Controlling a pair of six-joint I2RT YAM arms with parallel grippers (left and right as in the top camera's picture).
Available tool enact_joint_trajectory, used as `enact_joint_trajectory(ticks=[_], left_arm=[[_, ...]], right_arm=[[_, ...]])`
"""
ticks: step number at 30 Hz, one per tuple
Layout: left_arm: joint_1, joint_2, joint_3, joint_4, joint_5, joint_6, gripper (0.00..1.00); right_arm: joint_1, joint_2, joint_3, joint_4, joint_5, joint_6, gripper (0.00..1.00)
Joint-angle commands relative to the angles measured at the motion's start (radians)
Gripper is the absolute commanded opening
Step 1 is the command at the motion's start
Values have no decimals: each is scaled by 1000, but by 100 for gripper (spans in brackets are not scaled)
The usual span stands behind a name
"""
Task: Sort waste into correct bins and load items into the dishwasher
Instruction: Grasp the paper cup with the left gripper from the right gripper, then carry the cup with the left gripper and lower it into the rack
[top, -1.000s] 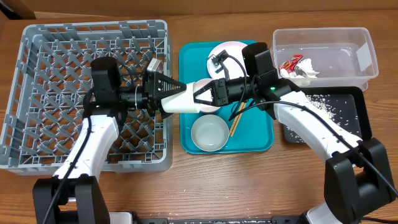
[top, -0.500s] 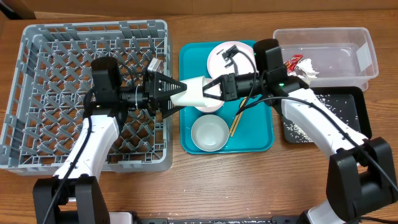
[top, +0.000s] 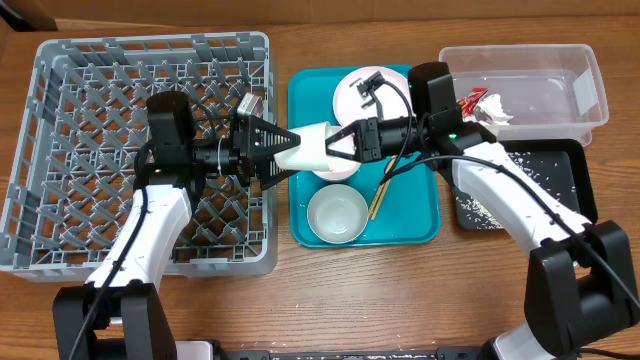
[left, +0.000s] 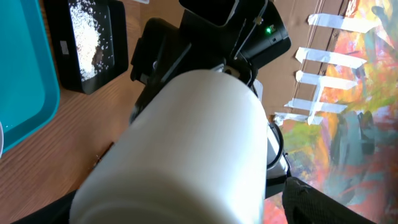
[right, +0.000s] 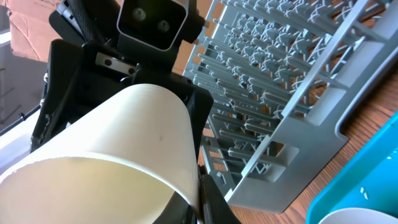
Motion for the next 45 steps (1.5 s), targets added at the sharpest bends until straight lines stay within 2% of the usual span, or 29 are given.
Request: enact_joint_trajectory(ticks=[1, 5, 10, 14, 16, 18, 21, 23, 25, 30, 33, 36, 39, 40, 43, 45], left_arm=[[-1, 1, 19, 3, 21, 27, 85], [-1, 1, 19, 3, 21, 28, 80], [-1, 1, 19, 3, 21, 34, 66], [-1, 1, 19, 3, 21, 45, 44], [-1, 1, 19, 7, 21, 45, 40], [0, 1, 19, 32, 21, 51, 37], [2, 1, 19, 107, 21, 49, 37], [16, 1, 19, 200, 21, 20, 36], [35, 1, 19, 304, 21, -29, 36], [117, 1, 30, 749, 0, -342, 29], [180, 1, 65, 896, -45, -463, 29], [250, 1, 128, 866, -134, -483, 30], [301, 1, 185, 770, -237, -463, 30], [311, 1, 206, 732, -271, -437, 30], [321, 1, 281, 534, -350, -306, 30], [321, 1, 346, 333, -404, -172, 30]], right_arm=[[16, 9, -6, 8, -9, -14, 4], [19, 9, -6, 14, -9, -14, 4], [19, 9, -6, 18, -9, -14, 4], [19, 9, -6, 21, -10, -14, 23], [18, 9, -6, 25, -10, -14, 33], [13, 9, -5, 27, -10, -14, 38], [-3, 9, -5, 29, -10, -14, 54], [-27, 9, -5, 23, -10, -14, 61], [-55, 9, -5, 11, -10, -16, 62], [-124, 9, -5, -13, -10, -25, 64], [-136, 9, -5, -16, -9, -27, 68], [-135, 9, -5, -25, -9, -45, 74], [-134, 9, -5, -45, -8, -53, 78], [-134, 9, -5, -53, -9, -62, 80], [-134, 9, -5, -81, -5, -93, 98], [-134, 9, -5, -102, 7, -103, 100]])
